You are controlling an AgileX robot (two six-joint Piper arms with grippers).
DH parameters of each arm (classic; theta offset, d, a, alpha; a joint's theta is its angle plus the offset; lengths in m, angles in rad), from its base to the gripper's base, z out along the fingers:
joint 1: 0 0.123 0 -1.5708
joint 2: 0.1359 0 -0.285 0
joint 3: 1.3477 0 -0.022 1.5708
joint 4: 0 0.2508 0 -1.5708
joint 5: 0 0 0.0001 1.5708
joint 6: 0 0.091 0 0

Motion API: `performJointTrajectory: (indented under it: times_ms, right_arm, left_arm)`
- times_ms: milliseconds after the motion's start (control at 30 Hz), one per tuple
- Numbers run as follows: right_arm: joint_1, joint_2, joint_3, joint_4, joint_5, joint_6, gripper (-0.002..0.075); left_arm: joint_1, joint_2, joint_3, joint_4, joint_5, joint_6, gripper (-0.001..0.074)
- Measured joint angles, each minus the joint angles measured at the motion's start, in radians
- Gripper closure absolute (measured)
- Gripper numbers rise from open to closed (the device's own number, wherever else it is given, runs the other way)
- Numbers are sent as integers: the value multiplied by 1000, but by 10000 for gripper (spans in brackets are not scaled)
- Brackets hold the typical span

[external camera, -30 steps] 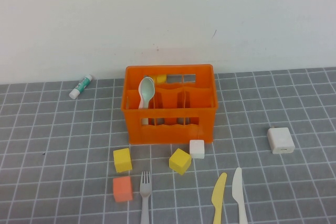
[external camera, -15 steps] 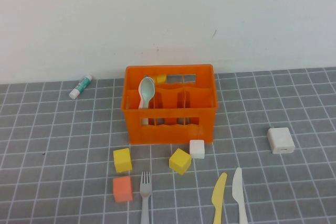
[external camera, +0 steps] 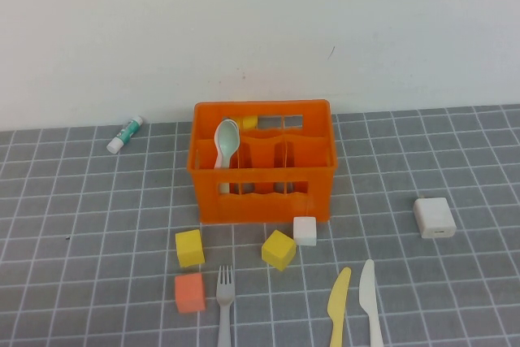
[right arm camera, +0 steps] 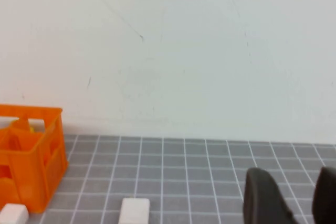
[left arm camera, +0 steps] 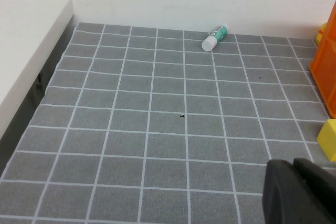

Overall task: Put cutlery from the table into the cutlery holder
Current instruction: Pick up the knife

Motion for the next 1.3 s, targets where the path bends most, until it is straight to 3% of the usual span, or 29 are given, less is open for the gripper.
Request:
performJointTrajectory:
  times_ms: [200,533,1000,1300]
  right_arm:
    - [0,11,0,8,11,-10,522]
    - [0,274,-69,256,252,-233,711]
    - [3,838,-263,435,514,-296,727]
    - [166,1062,-320,410,497,-216,727]
  left_arm:
    - [0,0,0,0,2,0,736]
    - [0,0,0,0,2,0,736]
    - [0,0,0,-2,4,-2,736]
    - [0,0,0,-2,4,-2,736]
